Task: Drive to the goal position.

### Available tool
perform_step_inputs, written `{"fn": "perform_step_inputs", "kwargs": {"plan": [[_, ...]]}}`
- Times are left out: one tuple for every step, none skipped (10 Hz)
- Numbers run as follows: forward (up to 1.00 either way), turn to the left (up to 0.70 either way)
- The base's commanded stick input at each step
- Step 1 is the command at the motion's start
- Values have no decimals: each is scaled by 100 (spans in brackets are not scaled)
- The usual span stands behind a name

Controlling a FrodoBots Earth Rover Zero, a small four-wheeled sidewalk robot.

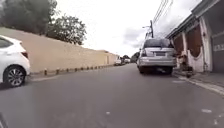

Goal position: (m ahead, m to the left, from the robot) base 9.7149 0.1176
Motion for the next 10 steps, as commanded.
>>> {"fn": "perform_step_inputs", "kwargs": {"plan": [[70,0],[70,0],[70,0],[70,0],[70,0],[70,0],[70,0],[70,0],[70,0],[70,0]]}}
